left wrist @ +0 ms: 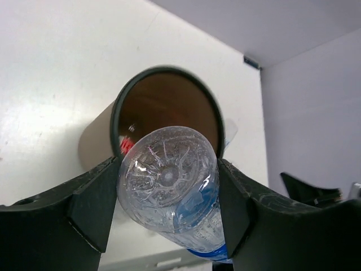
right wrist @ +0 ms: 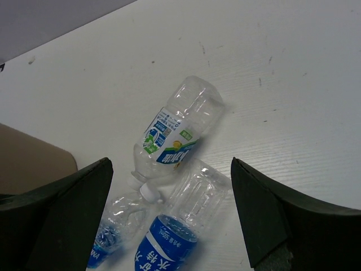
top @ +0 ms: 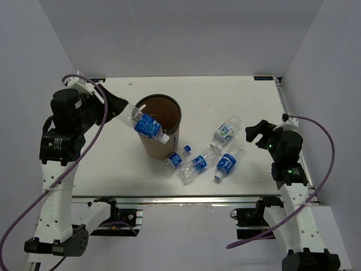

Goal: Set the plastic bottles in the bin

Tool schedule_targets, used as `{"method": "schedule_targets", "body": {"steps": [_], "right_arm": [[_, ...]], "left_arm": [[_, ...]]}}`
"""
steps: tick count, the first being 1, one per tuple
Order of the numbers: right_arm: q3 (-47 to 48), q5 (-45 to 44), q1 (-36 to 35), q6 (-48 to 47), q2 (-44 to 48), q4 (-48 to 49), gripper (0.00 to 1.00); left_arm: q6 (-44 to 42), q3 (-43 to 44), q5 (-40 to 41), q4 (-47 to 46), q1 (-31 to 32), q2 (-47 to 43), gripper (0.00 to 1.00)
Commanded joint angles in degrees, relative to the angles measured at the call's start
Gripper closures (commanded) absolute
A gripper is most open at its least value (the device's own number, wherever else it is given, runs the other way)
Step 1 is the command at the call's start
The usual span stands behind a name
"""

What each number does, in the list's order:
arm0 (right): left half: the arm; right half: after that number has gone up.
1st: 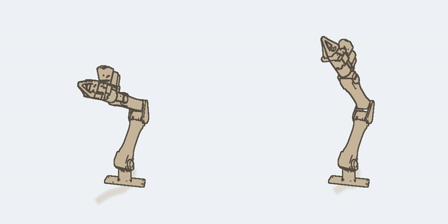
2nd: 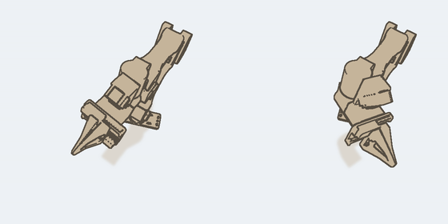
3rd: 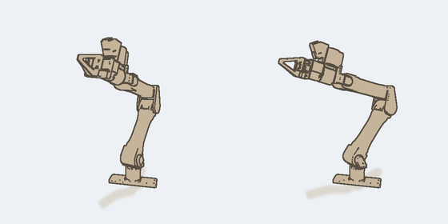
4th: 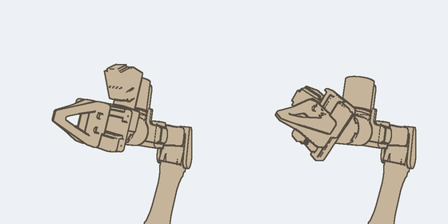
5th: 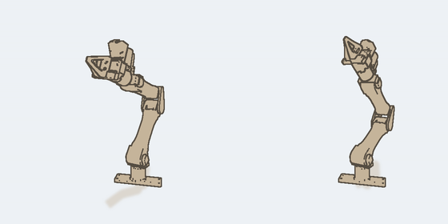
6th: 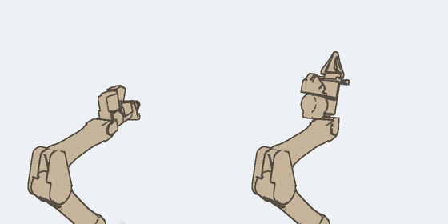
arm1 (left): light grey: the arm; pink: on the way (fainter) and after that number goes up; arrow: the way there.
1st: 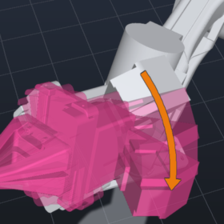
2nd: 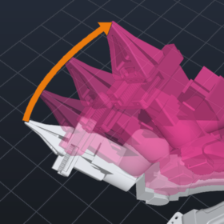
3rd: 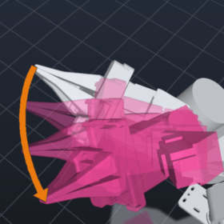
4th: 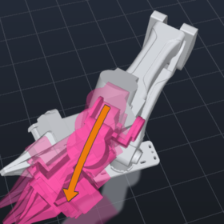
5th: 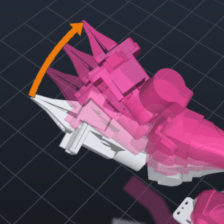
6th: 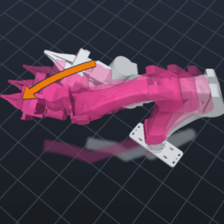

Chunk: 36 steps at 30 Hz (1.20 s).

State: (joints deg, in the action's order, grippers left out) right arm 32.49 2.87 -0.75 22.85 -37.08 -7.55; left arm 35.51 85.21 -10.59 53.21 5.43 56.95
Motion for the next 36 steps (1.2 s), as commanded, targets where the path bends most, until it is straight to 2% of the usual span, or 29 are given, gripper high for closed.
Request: {"method": "schedule_targets", "body": {"steps": [1,2,4,8,14,16,17,18,19,20,22,23,27,32,36], "right_arm": [[-0.94,5.39,0.05,-2.55,0.78,4.39,0.11],[-0.85,5.47,0.05,-2.72,0.69,4.39,0.11],[-0.76,5.83,0.14,-3.34,0.69,4.39,0.11],[-0.76,9.78,0.14,-5.01,-0.09,5.27,0.11],[-0.23,9.69,0.05,-2.65,-4.92,2.29,0.11],[-0.67,9.52,0.14,-1.94,-6.33,-0.17,0.11],[-1.46,8.56,-0.21,-0.80,-7.56,-0.79,0.11],[-1.99,8.20,-0.39,-0.36,-8.09,-1.23,0.10],[-2.51,7.94,-0.74,0.17,-8.79,-1.50,0.11],[-2.87,6.63,-1.09,0.70,-10.10,-1.68,0.11],[-3.40,4.43,-2.93,1.23,-11.78,-2.11,0.11],[-3.49,1.55,-3.63,1.75,-13.61,-2.20,0.11],[-3.22,-3.31,-8.82,4.22,-19.42,-0.10,0.11],[-1.03,-12.34,-10.84,7.37,-26.80,-0.36,0.11],[-1.90,-13.60,-10.93,9.93,-29.97,1.47,0.11]], "left_arm": [[2.46,4.33,1.50,-10.58,0.02,0.79,1.00],[2.72,5.40,10.41,-10.76,0.02,2.28,1.00],[2.02,5.50,14.36,-13.30,0.02,4.21,1.00],[1.23,0.41,6.81,-19.80,0.28,9.31,1.00],[-2.62,-3.82,9.71,-22.62,5.55,12.40,1.00],[-3.51,-4.00,14.44,-22.80,8.27,12.05,1.00],[-3.51,-4.09,15.59,-22.71,8.98,11.96,0.97],[-3.51,-4.35,16.56,-23.41,10.20,11.96,0.88],[-3.60,-4.35,17.70,-23.94,10.74,12.22,0.61],[-3.95,-4.18,17.88,-24.29,11.26,12.48,0.43],[-4.65,-3.13,18.32,-24.30,12.32,13.01,0.13],[-4.83,-2.77,18.85,-24.12,12.67,13.27,0.02],[-5.09,-1.98,21.48,-23.16,12.76,13.54,0.02],[-5.45,-1.19,27.27,-22.63,12.85,12.49,0.02],[-4.48,-1.09,33.67,-21.40,12.76,10.38,0.02]]}}
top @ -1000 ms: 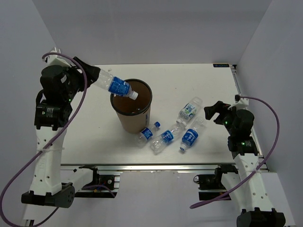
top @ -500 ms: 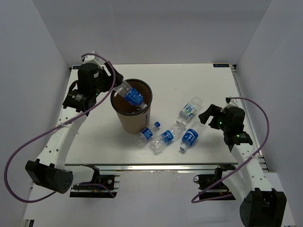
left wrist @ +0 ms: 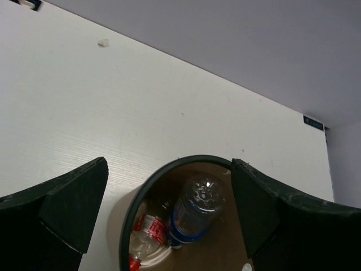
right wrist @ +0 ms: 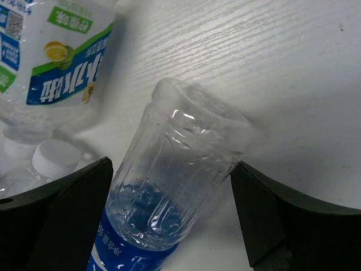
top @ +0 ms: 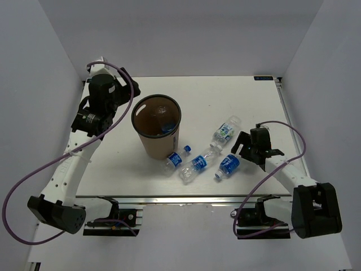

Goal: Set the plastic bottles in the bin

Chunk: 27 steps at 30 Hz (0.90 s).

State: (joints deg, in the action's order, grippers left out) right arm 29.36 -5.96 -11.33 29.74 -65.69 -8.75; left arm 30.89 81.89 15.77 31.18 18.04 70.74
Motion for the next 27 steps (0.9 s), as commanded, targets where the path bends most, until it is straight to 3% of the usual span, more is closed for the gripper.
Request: {"method": "schedule_targets", "body": {"steps": [1,4,5,10,13,16,19,21,22,27], "right_arm": [[0.70,-4.59,-0.36,3.39,-1.72,3.91,0.12],[-1.41,-2.92,-0.36,4.01,-2.86,8.12,0.27],[-1.50,-2.83,-0.36,4.36,-3.12,8.14,0.37],[0.86,-8.54,-0.44,2.70,4.31,2.10,0.61],[4.37,-8.73,-0.53,-0.80,13.09,0.49,0.65],[11.83,1.62,-1.49,-7.56,18.12,2.16,0.67],[18.94,11.22,-8.07,-13.80,18.32,11.35,0.71],[25.52,10.27,-19.02,-20.89,14.04,17.79,0.73],[28.18,10.26,-21.95,-20.95,11.84,19.37,0.73],[41.72,12.98,-37.08,-45.00,-4.50,31.58,0.71]], "left_arm": [[0.48,1.79,8.91,0.81,0.15,-4.37,0.02],[5.47,-2.51,19.01,2.66,0.15,-6.31,0.02],[8.80,-4.35,20.43,3.18,0.24,-6.84,0.02],[11.90,-12.80,20.69,3.79,0.15,-10.61,0.02],[14.98,-14.03,22.98,8.19,0.15,-12.37,0.02],[14.73,-17.71,20.46,6.80,0.15,-16.33,0.02],[14.19,-18.95,21.05,8.01,0.15,-19.93,0.02],[16.03,-19.04,23.34,12.22,0.15,-21.95,0.02],[16.04,-19.31,23.60,12.24,0.15,-22.66,0.02],[13.49,-25.45,17.56,10.66,0.15,-27.75,0.02]]}}
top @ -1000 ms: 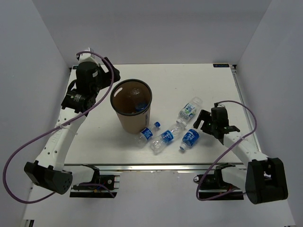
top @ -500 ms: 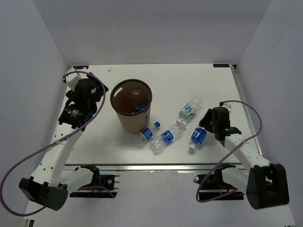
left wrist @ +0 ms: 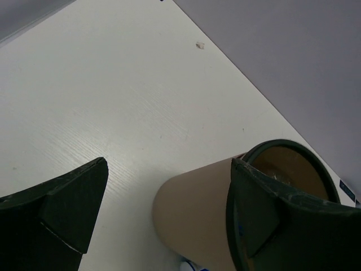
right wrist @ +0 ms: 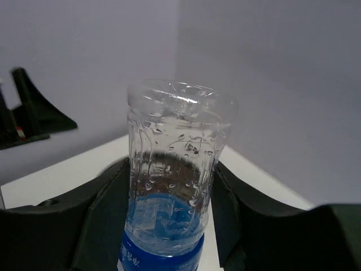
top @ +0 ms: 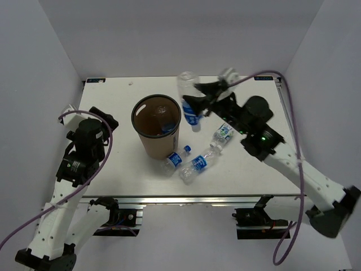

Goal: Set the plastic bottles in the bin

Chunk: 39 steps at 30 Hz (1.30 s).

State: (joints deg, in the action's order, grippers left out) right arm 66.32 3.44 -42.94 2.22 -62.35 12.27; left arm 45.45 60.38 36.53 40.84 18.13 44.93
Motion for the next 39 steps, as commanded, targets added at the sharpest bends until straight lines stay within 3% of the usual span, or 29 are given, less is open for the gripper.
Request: {"method": "schedule_targets", "body": {"steps": [1,4,9,14,19,25,29,32,33,36,39], "right_arm": [[6.69,4.02,-7.84,-19.25,-13.45,11.88,0.71],[11.45,7.71,-8.57,-19.98,-21.64,17.14,0.70],[9.61,13.17,-8.57,-20.41,-29.48,29.65,0.65],[5.84,13.87,-8.57,-18.48,-31.08,34.30,0.58],[5.04,8.88,-8.48,-16.46,-30.47,32.20,0.11],[7.85,2.36,-8.04,-12.07,-26.08,20.97,0.11],[8.03,-2.46,-5.67,-4.01,-18.45,11.92,0.11],[7.51,-12.03,-2.34,5.03,-12.48,-0.63,0.11],[7.24,-16.75,0.20,7.77,-11.23,-9.28,0.11],[1.81,-23.29,7.21,19.69,-6.31,-20.77,0.11],[-6.01,-18.58,15.83,26.76,-3.22,-26.94,0.11]], "left_arm": [[-1.24,-5.17,-4.35,0.82,0.06,-3.34,0.02],[-1.68,-8.17,-9.28,0.99,0.06,-5.11,0.02],[-1.86,-12.90,-12.18,0.65,0.06,-7.57,0.02],[-2.47,-14.15,-15.88,-1.20,0.06,-7.14,0.02],[-2.83,-14.67,-18.77,-1.56,0.06,-6.96,0.02],[-5.37,-17.57,-25.01,-4.10,0.06,-9.33,0.02],[-6.95,-17.93,-29.06,-4.45,0.06,-9.95,0.02],[-6.78,-18.28,-27.75,-3.84,0.06,-10.47,0.02],[-6.43,-18.54,-27.14,-4.19,0.06,-10.30,0.02],[-5.12,-20.21,-27.48,-6.03,0.15,-8.20,0.02],[-3.79,-20.57,-25.04,-6.13,0.15,-5.03,0.02]]}}
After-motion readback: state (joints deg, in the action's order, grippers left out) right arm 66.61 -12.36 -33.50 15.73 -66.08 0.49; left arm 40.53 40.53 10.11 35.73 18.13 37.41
